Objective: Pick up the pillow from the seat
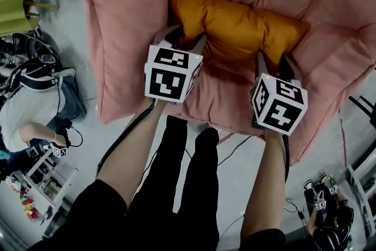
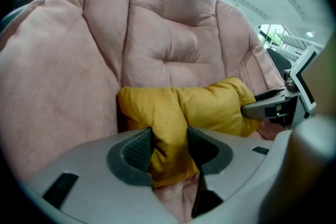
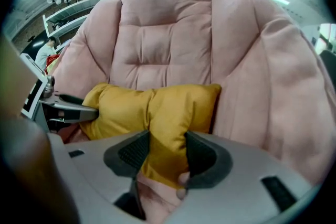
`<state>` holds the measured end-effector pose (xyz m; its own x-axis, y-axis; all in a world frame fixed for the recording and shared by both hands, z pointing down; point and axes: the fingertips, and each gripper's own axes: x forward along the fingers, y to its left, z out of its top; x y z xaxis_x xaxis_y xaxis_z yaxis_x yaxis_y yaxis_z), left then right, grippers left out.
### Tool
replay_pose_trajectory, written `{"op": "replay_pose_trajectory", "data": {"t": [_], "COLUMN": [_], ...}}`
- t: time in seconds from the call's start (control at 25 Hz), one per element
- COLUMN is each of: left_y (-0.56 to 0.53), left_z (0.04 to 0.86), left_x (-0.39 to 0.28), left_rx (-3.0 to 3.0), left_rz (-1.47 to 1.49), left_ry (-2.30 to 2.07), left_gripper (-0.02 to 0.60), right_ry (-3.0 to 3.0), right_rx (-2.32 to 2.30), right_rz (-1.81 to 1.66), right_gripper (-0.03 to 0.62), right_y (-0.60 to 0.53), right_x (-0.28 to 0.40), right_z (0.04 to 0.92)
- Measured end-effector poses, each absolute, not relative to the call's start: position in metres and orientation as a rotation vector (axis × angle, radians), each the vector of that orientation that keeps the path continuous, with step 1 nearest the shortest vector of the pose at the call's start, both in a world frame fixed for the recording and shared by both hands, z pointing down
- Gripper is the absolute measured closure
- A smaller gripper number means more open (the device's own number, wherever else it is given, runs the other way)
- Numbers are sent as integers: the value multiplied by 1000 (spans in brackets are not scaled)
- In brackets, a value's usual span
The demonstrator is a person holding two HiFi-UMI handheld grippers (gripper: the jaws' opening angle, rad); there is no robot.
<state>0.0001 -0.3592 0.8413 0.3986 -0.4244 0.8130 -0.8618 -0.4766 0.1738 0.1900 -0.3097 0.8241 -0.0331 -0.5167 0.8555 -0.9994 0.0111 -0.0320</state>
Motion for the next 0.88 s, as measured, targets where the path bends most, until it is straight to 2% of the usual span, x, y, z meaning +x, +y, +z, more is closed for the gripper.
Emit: {"op": "replay_pose_trajectory", "data": {"t": [0.2,0.88], "left_y": [-358,-351], "left_z": [831,795], "left_x": [1,-10], "left_rx": [2096,2159], "left_rz": [937,902], "left_ry": [-1095,-1165], "left_gripper": [394,408], "right_ry": [-1638,-1660], "right_rx": [1604,1675], "right_rz": [883,806], "right_gripper": [376,387], "right_y": [-307,-295], "right_x": [191,185], "right_z": [814,778]}}
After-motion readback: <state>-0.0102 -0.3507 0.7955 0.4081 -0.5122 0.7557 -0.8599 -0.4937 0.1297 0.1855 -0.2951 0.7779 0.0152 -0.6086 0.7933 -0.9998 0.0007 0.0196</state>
